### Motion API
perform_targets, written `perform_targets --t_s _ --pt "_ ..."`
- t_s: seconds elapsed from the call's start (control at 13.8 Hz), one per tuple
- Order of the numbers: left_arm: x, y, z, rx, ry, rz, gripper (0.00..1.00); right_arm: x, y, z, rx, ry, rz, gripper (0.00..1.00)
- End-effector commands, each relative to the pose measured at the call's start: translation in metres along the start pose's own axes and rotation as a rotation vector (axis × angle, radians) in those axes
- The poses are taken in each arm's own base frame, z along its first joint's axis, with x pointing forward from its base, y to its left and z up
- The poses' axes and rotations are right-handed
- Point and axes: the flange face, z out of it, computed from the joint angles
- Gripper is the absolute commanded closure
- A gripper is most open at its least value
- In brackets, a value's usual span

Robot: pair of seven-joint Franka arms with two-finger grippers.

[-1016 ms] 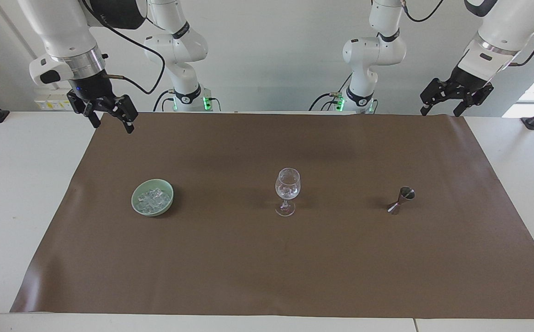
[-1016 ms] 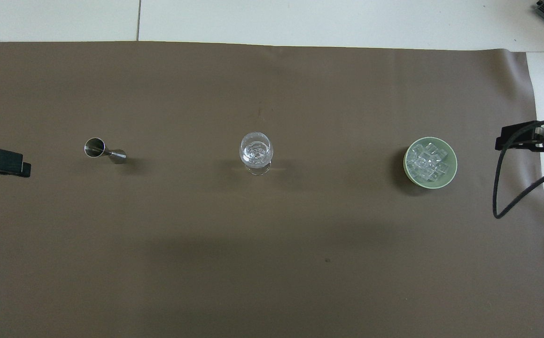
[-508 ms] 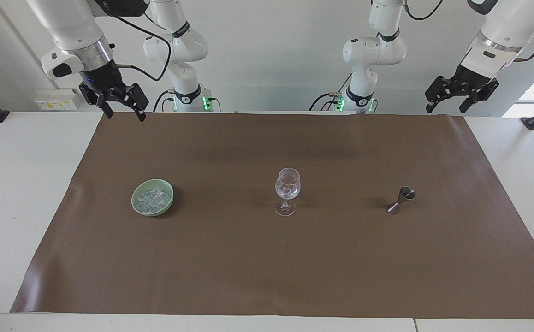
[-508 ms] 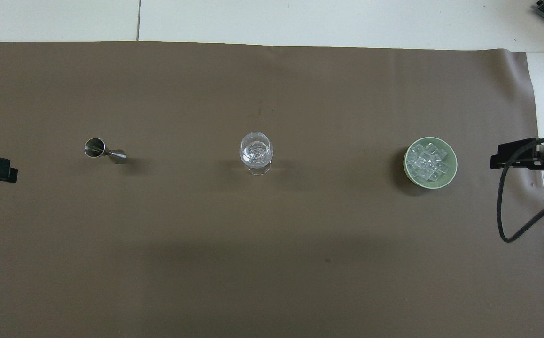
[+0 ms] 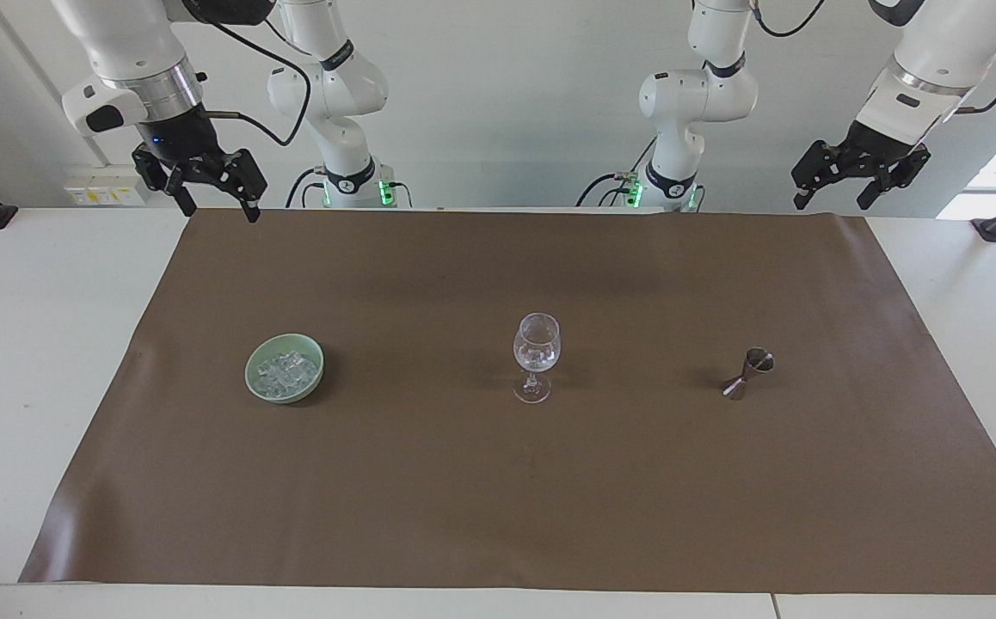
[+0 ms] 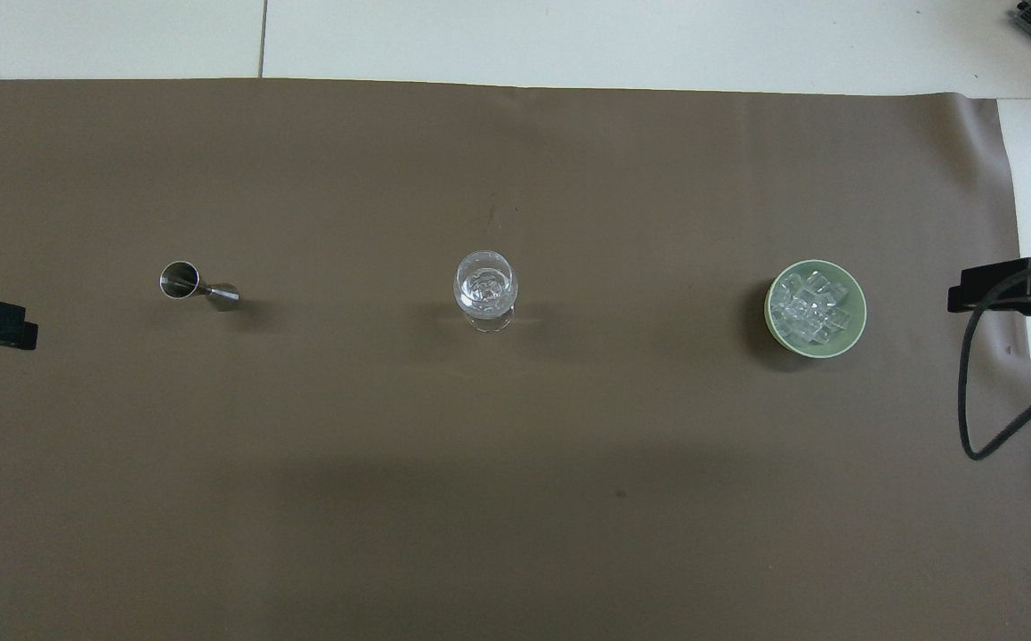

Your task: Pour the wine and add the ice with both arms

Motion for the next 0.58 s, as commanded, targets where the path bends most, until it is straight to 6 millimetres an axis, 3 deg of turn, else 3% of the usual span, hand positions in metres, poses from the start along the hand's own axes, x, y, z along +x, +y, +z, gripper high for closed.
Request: perform_targets --t_s 0.0,0.51 --pt "-0.0102 0.0021 0.0032 0.015 -0.005 0.011 0.00 -0.0017 0.0014 -0.0039 -0.006 -0.015 -0.017 0.00" --pt "-0.0153 0.0038 0.0116 0.014 0.012 0.016 0.00 -0.0039 0.0014 0.0023 -0.008 -0.046 -0.014 0.00"
